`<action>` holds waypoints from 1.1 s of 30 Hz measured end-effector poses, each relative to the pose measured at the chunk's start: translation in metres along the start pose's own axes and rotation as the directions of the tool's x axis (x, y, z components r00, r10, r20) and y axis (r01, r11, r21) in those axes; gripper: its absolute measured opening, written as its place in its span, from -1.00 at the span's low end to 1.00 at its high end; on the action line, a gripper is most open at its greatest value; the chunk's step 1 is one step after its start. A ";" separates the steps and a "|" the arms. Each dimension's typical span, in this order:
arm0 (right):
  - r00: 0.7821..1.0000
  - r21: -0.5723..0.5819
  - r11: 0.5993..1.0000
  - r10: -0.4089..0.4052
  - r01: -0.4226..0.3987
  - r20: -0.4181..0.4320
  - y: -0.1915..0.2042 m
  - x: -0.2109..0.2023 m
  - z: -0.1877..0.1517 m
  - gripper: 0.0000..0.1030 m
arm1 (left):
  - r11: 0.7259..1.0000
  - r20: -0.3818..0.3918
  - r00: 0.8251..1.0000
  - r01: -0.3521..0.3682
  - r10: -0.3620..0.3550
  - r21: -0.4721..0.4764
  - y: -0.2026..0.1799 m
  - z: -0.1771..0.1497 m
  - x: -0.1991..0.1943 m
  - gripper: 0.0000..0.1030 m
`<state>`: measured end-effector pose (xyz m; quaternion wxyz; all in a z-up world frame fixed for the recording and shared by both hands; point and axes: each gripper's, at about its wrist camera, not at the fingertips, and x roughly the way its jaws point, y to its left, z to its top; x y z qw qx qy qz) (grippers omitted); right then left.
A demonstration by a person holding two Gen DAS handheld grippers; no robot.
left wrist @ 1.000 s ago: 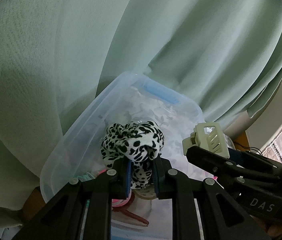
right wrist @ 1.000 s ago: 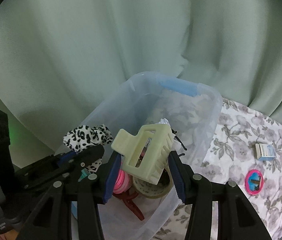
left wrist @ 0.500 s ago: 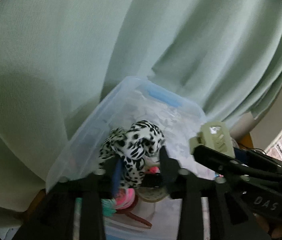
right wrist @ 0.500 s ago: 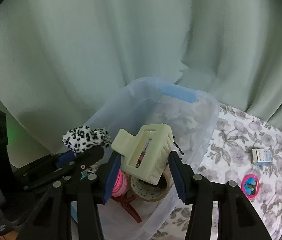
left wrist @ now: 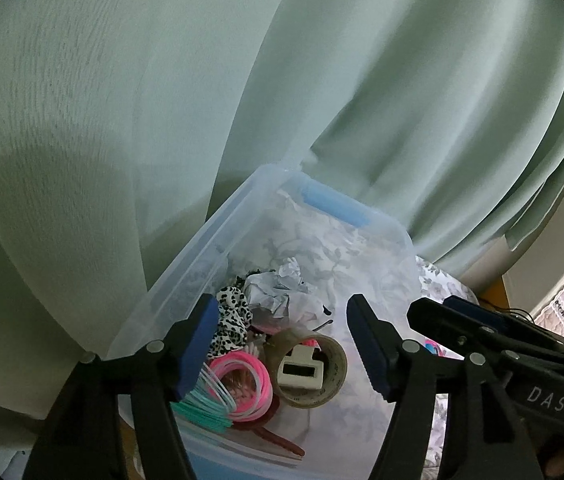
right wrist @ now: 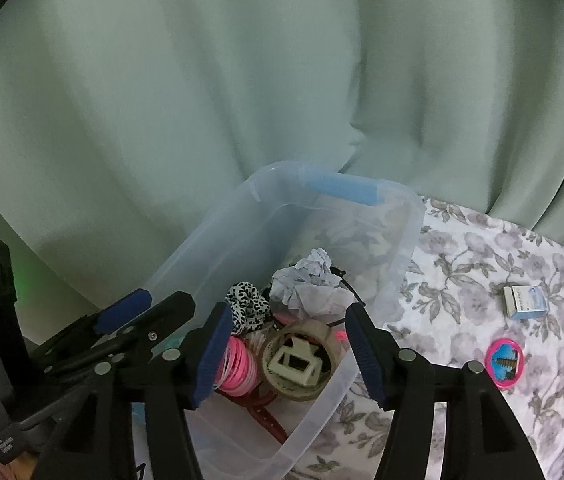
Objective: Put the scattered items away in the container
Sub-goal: 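Open both grippers to drop the scrunchie and claw clip into the container, then move both open grippers back over the pink compact and ear-drop box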
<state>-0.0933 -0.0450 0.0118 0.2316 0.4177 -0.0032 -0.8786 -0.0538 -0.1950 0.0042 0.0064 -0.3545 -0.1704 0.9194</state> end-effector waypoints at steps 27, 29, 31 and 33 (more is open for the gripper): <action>0.981 0.104 0.994 0.022 -0.043 0.193 -0.059 -0.100 -0.027 0.23 | 0.989 0.045 0.999 0.016 -0.022 0.145 -0.110 -0.010 -0.046 0.33; 0.976 0.129 0.991 0.009 -0.037 0.217 -0.072 -0.113 -0.033 0.24 | 0.986 0.052 0.998 0.032 -0.041 0.162 -0.124 -0.014 -0.049 0.33; 0.970 0.161 0.987 -0.013 -0.027 0.242 -0.086 -0.126 -0.040 0.24 | 0.983 0.049 0.996 0.066 -0.075 0.169 -0.136 -0.017 -0.051 0.33; 0.964 0.200 0.980 -0.036 -0.018 0.265 -0.101 -0.138 -0.047 0.25 | 0.978 0.050 0.995 0.077 -0.088 0.194 -0.150 -0.021 -0.050 0.33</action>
